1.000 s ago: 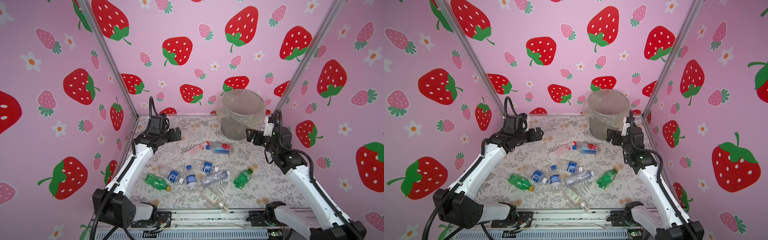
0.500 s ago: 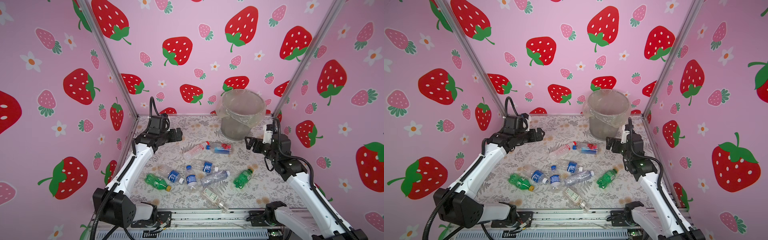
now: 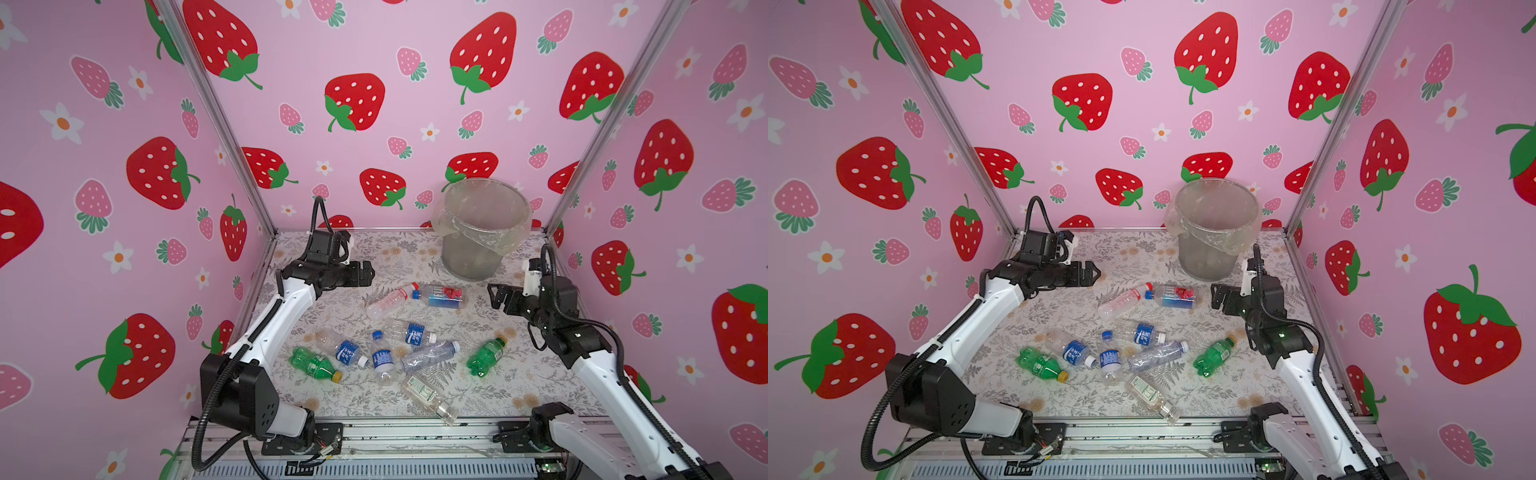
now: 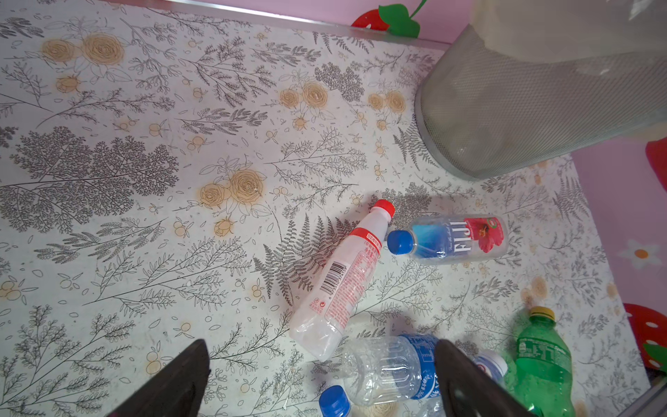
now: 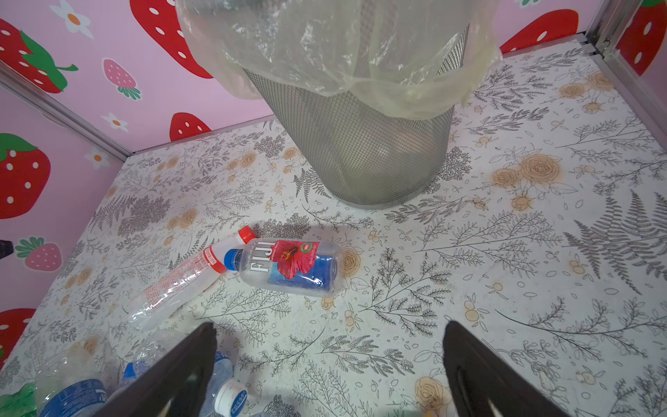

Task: Throw the plastic bottles in the bin
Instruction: Pick up the plastic bottle from the center of the table.

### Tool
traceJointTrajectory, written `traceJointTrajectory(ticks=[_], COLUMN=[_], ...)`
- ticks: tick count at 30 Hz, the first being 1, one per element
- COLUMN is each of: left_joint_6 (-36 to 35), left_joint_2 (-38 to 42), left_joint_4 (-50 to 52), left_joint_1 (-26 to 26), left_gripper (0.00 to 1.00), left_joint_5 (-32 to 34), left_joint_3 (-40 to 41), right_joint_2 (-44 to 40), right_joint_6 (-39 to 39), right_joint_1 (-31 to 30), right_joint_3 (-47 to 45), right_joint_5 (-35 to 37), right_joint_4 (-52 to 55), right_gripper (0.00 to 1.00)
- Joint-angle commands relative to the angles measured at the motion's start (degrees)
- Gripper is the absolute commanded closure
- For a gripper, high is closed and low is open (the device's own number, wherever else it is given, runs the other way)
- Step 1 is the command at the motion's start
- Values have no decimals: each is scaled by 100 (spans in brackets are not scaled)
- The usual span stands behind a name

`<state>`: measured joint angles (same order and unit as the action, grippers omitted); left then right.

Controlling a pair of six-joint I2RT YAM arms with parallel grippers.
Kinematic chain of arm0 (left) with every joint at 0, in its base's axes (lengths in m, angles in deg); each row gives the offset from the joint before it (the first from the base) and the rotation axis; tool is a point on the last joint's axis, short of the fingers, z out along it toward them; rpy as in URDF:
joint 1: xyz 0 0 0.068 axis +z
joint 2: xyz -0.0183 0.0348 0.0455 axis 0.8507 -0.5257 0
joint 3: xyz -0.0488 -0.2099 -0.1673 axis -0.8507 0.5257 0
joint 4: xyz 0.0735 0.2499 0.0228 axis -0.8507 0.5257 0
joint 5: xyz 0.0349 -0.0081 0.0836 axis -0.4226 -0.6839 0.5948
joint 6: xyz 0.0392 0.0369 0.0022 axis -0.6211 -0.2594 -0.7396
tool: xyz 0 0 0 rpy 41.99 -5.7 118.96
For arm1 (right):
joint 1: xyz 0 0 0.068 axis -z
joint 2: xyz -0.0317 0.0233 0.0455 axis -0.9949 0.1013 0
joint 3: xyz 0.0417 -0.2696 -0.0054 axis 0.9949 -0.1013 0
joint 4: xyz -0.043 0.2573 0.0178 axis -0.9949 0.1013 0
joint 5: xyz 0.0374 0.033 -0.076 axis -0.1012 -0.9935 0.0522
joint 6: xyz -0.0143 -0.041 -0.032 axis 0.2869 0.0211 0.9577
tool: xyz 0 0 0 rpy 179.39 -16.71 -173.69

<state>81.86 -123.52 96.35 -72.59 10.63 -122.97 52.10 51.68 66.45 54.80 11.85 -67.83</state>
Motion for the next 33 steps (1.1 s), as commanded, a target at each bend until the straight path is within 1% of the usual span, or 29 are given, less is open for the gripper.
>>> traceJointTrajectory(ticks=[1, 6, 11, 14, 19, 26, 29, 33], left_joint_6=[-413, -621, -943, -954, -829, -734, -857, -910], left_joint_2=[-205, -631, -962, -1152, -1484, -1890, -2106, -2214], left_joint_4=[326, 598, 833, 833, 816, 889, 1020, 1056], left_joint_1=[-107, -231, -642, -821, -852, -863, -870, -916], left_gripper=[2, 6, 6, 6, 8, 10, 14, 16], left_joint_5=[102, -17, 502, 811, 822, 1034, 822, 793], left_joint_3=[-348, -576, -676, -720, -858, -929, -1022, -1012], right_joint_2=[-144, -297, -512, -603, -673, -718, -757, -821], right_joint_6=[60, 140, 219, 239, 238, 247, 275, 299], right_joint_1=[0, 7, 2, 7, 7, 5, 7, 5], right_joint_3=[-88, -196, -317, -390, -485, -539, -517, -487], right_joint_5=[-49, -59, -33, -47, -128, -180, -173, -96], right_joint_4=[67, 164, 283, 310, 297, 306, 323, 387], right_gripper=[1, 1, 1, 1, 1, 1, 1, 1])
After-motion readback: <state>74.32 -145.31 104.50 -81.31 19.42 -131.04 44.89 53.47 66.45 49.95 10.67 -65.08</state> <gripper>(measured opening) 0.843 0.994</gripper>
